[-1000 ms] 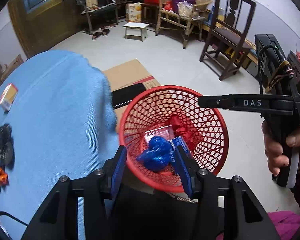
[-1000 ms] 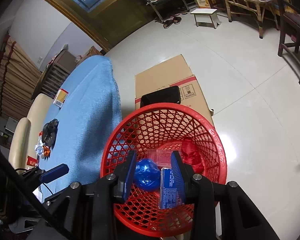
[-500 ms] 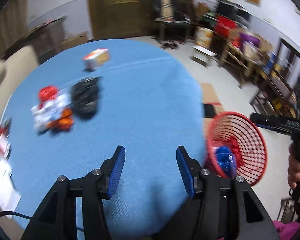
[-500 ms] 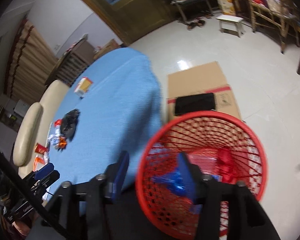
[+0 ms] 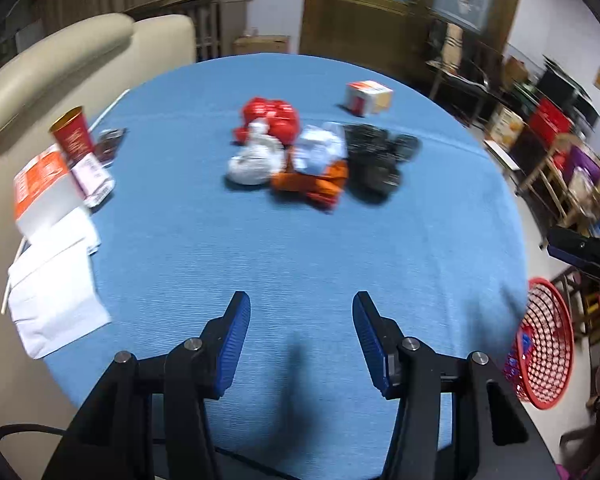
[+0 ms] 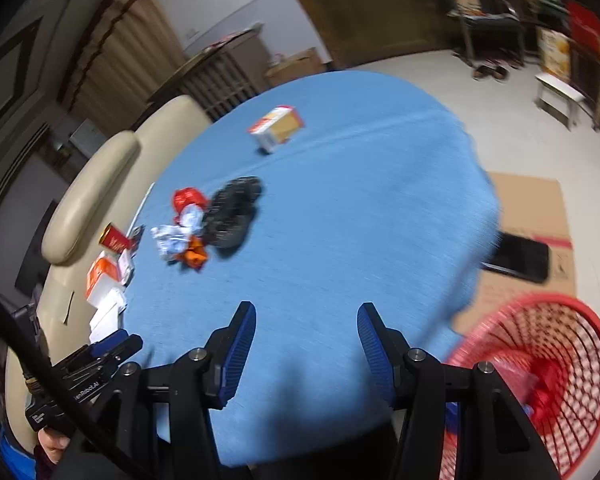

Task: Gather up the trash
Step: 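Return both tools to the table and approach the black plastic bag, then grasp the black bag with the right gripper while the left gripper grasps the white-blue wrapper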

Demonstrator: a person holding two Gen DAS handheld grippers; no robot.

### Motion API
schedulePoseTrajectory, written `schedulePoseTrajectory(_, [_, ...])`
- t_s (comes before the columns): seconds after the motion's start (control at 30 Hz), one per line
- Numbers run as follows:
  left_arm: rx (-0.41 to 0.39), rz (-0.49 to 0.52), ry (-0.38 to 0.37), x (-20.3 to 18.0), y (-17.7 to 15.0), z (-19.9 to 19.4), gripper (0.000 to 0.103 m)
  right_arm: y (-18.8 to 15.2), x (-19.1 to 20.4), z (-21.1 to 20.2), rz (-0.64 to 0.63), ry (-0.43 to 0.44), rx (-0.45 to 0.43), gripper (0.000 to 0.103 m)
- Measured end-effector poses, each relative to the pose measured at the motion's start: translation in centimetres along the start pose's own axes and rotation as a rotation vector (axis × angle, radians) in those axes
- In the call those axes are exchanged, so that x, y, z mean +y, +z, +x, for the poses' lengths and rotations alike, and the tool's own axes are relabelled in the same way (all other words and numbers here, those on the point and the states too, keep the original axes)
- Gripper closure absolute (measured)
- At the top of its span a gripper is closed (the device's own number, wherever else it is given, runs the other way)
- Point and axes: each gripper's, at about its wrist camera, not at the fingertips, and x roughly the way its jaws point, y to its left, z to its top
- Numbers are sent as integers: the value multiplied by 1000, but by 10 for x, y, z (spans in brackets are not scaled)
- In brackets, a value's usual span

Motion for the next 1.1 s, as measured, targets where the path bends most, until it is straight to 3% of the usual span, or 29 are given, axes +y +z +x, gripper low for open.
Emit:
schedulePoseTrajectory(0.53, [10,-114,21,48,3,12,49,54,77,95,-97,43,89,46])
schedulePoseTrajectory(0.93, [13,-151,16,67,0,11,49,93,90,168,-8,10,121,47])
schedulePoseTrajectory(1.1, [12,-162,12,71,1,10,49,94,84,193,34,-29,143,53])
